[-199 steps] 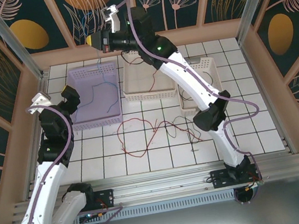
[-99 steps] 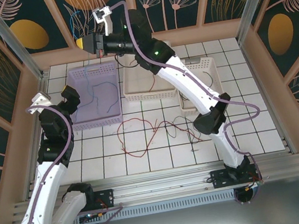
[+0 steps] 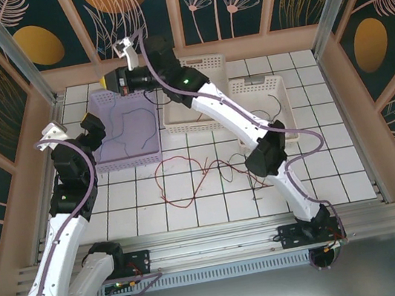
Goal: Untangle the cables
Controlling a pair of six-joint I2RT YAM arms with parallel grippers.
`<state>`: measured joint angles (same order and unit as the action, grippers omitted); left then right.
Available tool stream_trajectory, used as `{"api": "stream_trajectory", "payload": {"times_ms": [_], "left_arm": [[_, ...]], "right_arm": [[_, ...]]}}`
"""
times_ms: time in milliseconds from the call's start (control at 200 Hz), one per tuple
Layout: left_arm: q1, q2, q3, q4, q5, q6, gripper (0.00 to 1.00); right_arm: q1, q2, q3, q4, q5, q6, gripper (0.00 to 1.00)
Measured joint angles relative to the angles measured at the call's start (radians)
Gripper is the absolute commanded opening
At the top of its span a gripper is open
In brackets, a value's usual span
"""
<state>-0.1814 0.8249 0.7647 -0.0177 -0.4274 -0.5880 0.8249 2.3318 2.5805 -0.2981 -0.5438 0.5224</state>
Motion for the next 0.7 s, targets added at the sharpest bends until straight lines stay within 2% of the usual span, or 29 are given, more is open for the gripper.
{"api": "stream_trajectory", "payload": {"times_ms": [240, 465, 701], "left_arm": [[0.0, 0.0, 0.0, 0.0, 0.0, 0.001, 0.99], [0.0, 0.0, 0.0, 0.0, 0.0, 0.003, 0.99], [0.0, 0.0, 0.0, 0.0, 0.0, 0.007, 0.98]], "right_arm": [[-0.005, 0.06, -0.024, -0.058, 0.024, 0.012, 0.0], [-0.028, 0.113, -0.024, -0.142, 0.055, 0.057, 0.11], [-0.045, 0.135, -0.024, -0.19, 0.056, 0.072, 0.14]]}}
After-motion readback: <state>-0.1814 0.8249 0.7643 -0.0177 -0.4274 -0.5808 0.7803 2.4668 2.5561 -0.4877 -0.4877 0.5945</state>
